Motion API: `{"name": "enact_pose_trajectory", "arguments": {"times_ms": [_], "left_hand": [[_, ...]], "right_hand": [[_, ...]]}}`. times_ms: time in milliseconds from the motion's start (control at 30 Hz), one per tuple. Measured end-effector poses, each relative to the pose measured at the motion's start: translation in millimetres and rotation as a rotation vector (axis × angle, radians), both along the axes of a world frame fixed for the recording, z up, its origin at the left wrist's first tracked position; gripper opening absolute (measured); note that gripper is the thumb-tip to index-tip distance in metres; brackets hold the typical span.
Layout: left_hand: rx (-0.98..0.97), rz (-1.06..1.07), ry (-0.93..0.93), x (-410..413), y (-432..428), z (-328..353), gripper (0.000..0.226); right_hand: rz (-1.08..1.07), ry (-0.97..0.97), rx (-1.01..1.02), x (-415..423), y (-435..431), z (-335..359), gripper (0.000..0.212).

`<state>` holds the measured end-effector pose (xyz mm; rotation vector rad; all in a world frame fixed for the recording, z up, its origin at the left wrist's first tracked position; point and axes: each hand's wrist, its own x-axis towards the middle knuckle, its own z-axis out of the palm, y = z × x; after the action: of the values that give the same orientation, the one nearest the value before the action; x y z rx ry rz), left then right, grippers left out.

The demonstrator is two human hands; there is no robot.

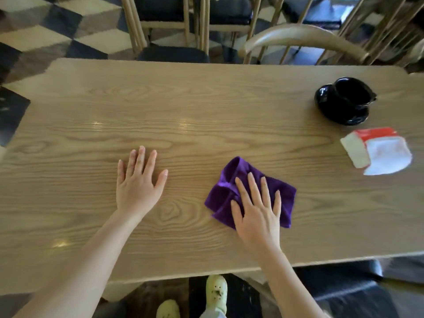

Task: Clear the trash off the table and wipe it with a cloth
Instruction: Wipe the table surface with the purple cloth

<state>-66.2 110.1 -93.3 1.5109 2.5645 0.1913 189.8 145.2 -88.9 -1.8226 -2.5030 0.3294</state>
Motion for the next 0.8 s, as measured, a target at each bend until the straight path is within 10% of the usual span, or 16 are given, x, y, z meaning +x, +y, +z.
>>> {"name": "enact_pose_trajectory", "arguments": {"times_ms": [333,800], "left_hand": [[0.08,-0.205,-0.039,67.7,47.0,-3.9,0.076],[0.032,-0.166,0.09,75.6,53.8,-6.2,0.064]], "right_hand": [[-0.165,-0.004,0.01,11.6,-13.1,-1.6,0.052],[-0.005,0.02,-0.018,-37.6,238.0,-0.3,0.05]]}}
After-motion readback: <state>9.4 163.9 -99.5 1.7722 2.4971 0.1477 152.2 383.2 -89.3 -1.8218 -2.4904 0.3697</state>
